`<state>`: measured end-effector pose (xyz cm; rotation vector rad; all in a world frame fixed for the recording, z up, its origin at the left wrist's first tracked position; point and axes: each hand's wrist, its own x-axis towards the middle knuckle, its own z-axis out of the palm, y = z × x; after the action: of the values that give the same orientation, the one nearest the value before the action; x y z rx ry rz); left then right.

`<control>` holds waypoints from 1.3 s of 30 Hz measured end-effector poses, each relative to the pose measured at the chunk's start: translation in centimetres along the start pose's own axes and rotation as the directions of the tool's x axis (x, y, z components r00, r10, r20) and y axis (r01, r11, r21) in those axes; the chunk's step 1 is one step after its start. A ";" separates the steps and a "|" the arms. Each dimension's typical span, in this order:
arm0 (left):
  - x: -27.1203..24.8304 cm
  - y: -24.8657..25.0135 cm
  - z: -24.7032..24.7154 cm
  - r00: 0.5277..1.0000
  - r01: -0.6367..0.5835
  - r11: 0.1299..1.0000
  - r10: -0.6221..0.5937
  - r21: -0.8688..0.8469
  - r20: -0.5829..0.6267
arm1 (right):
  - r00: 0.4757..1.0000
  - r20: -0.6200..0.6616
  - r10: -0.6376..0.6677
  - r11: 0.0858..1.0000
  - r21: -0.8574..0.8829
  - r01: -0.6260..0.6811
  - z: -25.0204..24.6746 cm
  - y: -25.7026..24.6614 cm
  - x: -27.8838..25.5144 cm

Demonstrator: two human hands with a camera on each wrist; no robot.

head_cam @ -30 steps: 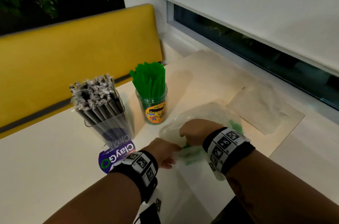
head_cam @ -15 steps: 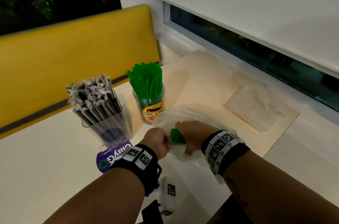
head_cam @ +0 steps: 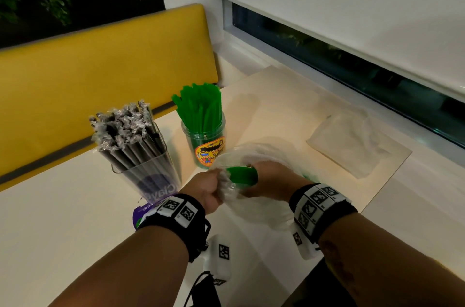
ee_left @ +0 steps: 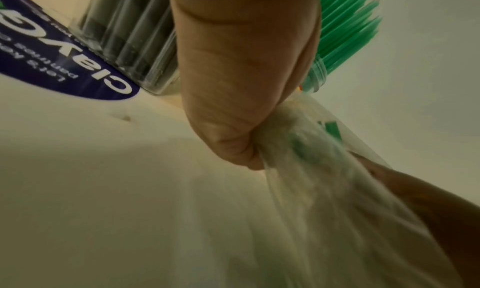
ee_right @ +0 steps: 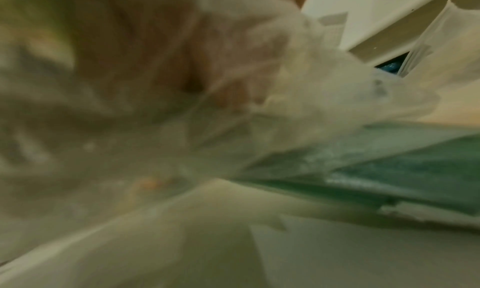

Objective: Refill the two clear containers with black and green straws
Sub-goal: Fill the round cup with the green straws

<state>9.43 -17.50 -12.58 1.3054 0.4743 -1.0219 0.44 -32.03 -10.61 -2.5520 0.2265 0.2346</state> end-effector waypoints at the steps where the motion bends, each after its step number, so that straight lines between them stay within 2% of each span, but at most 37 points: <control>1: 0.3 0.0 0.1 1.000 -0.014 0.999 0.013 -0.041 -0.021 | 1.000 -0.023 -0.011 0.999 0.041 0.012 -0.1 -0.1 0.0; 3: 0.0 0.1 0.4 1.000 0.001 0.988 0.000 -0.154 0.005 | 1.000 0.009 -0.029 0.992 0.127 0.028 -0.4 -0.3 0.0; 5: -0.6 -0.1 0.7 0.996 0.022 0.980 -0.004 -0.198 0.093 | 0.996 0.083 -0.017 0.984 0.177 0.002 -0.6 -0.4 0.2; 7: -1.4 -0.3 0.9 0.978 0.015 0.979 0.028 -0.202 0.207 | 0.992 0.130 0.001 0.980 0.199 -0.027 -0.8 -0.5 0.4; 11: -1.9 -0.2 1.2 0.954 0.045 0.982 0.012 -0.183 0.300 | 0.990 0.140 -0.022 0.968 0.250 -0.014 -1.4 -0.7 0.4; 15: -2.2 0.6 1.4 0.962 -0.015 0.979 0.070 -0.204 0.265 | 0.997 0.041 -0.070 0.984 0.167 0.063 -1.7 -1.1 0.1; 18: -1.7 1.1 1.2 0.983 -0.001 0.983 0.035 -0.185 0.182 | 0.984 -0.090 -0.155 0.984 0.078 0.162 -1.1 -1.9 -0.5; 19: -1.6 1.2 1.2 0.986 0.012 0.985 0.017 -0.174 0.167 | 0.963 -0.150 -0.223 0.973 0.018 0.228 -0.7 -2.1 -0.8; 21: -1.3 1.3 1.1 0.992 0.038 0.990 -0.022 -0.135 0.123 | 0.890 -0.258 -0.377 0.926 -0.097 0.364 0.3 -2.2 -1.3; 23: -1.2 1.1 1.3 0.992 0.042 0.987 -0.022 -0.158 0.124 | 0.825 -0.310 -0.473 0.881 -0.196 0.431 1.1 -2.0 -1.6; 25: -0.8 1.0 1.5 0.997 0.043 0.992 -0.034 -0.118 0.073 | 0.799 -0.324 -0.507 0.859 -0.262 0.439 1.2 -2.1 -1.9; 27: -0.4 1.1 1.3 0.993 0.118 0.989 -0.115 -0.089 0.038 | 0.798 -0.330 -0.505 0.860 -0.271 0.433 1.1 -2.3 -2.2; 29: -0.1 1.2 0.8 0.989 0.134 0.982 -0.124 -0.136 0.075 | 0.792 -0.324 -0.517 0.853 -0.268 0.447 1.1 -2.7 -2.7; 31: -0.5 1.0 0.7 0.989 0.066 0.995 -0.055 -0.078 0.141 | 0.815 -0.306 -0.491 0.866 -0.268 0.422 1.2 -2.7 -2.7; 33: -0.6 0.7 0.5 0.971 0.054 0.993 -0.027 -0.108 0.238 | 0.851 -0.315 -0.420 0.904 -0.225 0.363 1.2 -2.7 -2.1; 35: -0.8 0.8 0.6 0.954 0.031 0.987 0.017 -0.156 0.299 | 0.922 -0.254 -0.293 0.954 -0.014 0.299 0.3 -3.5 -1.6; 37: -1.3 1.0 0.1 0.935 0.000 0.978 0.073 -0.206 0.347 | 0.970 -0.156 -0.184 0.958 0.191 0.213 -1.2 -4.2 -1.3; 39: -1.9 1.3 -0.4 0.912 -0.012 0.978 0.097 -0.210 0.399 | 0.989 -0.106 -0.104 0.961 0.245 0.128 -2.4 -4.0 -1.0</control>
<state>9.60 -16.56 -10.42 0.8858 0.2130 -1.1319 0.63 -29.88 -6.34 -2.3161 0.1310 0.0391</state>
